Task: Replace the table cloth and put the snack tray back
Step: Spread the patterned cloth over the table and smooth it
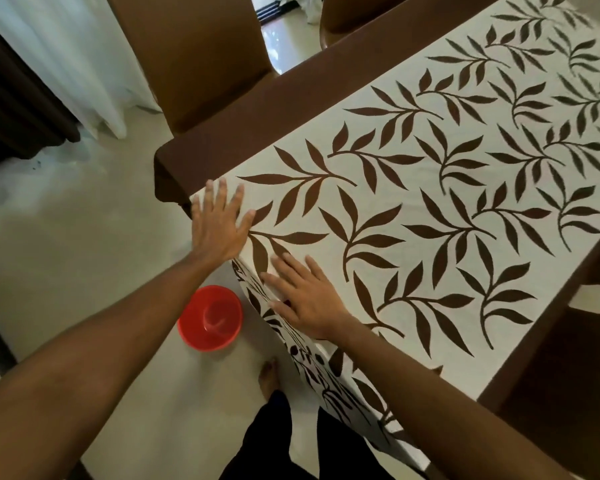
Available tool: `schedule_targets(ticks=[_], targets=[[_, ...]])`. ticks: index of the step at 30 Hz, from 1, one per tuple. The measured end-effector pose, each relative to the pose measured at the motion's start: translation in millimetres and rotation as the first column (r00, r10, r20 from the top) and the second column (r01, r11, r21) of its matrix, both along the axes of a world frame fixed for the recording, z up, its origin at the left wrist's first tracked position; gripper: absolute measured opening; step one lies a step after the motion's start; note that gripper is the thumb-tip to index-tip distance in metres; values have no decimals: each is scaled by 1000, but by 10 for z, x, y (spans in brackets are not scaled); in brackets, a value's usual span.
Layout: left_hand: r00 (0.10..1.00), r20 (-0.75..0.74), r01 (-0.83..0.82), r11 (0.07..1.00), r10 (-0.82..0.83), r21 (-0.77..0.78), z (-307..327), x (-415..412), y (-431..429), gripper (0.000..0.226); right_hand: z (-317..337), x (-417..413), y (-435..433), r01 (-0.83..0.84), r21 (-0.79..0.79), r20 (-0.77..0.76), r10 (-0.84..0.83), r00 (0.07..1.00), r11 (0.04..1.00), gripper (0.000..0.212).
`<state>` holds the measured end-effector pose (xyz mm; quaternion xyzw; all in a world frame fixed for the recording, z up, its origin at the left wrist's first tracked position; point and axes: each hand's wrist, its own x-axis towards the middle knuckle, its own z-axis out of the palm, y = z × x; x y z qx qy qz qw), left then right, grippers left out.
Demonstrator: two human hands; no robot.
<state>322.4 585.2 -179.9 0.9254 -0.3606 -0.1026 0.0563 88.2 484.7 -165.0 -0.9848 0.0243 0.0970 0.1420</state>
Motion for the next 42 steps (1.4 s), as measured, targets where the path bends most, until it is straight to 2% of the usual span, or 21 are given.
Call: schedule_targets(ticks=[3, 6, 8, 10, 13, 17, 20, 24, 27, 29, 31, 33, 36, 39, 42], targets=[[998, -1, -68, 998, 68, 5, 43, 32, 36, 71, 63, -458, -453, 235, -14, 7, -234, 972, 972, 57], [997, 21, -79, 997, 79, 6, 106, -100, -41, 70, 82, -957, -984, 542, -85, 2, -544, 839, 836, 57], [1000, 12, -16, 999, 17, -49, 149, -357, -136, 67, 81, -1274, -1097, 644, -107, -33, -650, 759, 758, 64], [998, -5, 58, 991, -59, -123, 159, -665, -244, 63, 59, -1454, -936, 591, -148, -66, -604, 794, 793, 70], [986, -31, 157, 973, -165, -167, 135, -1221, -459, 60, 83, -1630, -438, 385, -132, -97, -398, 912, 914, 74], [967, -55, 235, 956, -248, -176, 109, -1861, -751, 59, 91, -1869, -12, 218, -54, -111, -223, 969, 975, 65], [966, -89, 220, 951, -243, -216, 155, -2293, -922, 58, 148, -2027, -251, 306, 31, -39, -305, 952, 952, 56], [962, -79, 230, 935, -260, -270, 168, -2921, -1102, 55, 201, -2294, -1037, 564, 41, 62, -565, 822, 825, 53], [981, -104, 135, 962, -164, -238, 107, -3444, -1167, 56, 95, -2608, -1586, 631, -5, 24, -631, 775, 775, 59], [993, -110, 27, 977, -52, -213, 68, -3717, -1163, 57, -11, -2805, -1742, 564, -67, -10, -566, 825, 823, 67], [996, -81, -47, 980, 32, -192, 40, -3891, -1118, 58, -68, -2931, -1711, 412, -69, -14, -414, 910, 908, 70], [995, -21, -96, 982, 94, -165, 12, -4108, -1042, 58, -72, -3097, -1576, 225, -31, -1, -226, 974, 974, 69], [976, -23, -218, 965, 217, -144, -1, -4421, -915, 59, -104, -3420, -1291, 48, 13, 77, -49, 996, 999, 65], [955, -22, -296, 945, 296, -142, 46, -4803, -861, 60, -114, -3735, -1235, -37, 99, 146, 23, 989, 994, 55], [949, -19, -316, 944, 315, -96, 72, -5116, -819, 63, -41, -3843, -1429, -14, 238, 181, -31, 983, 971, 42]])
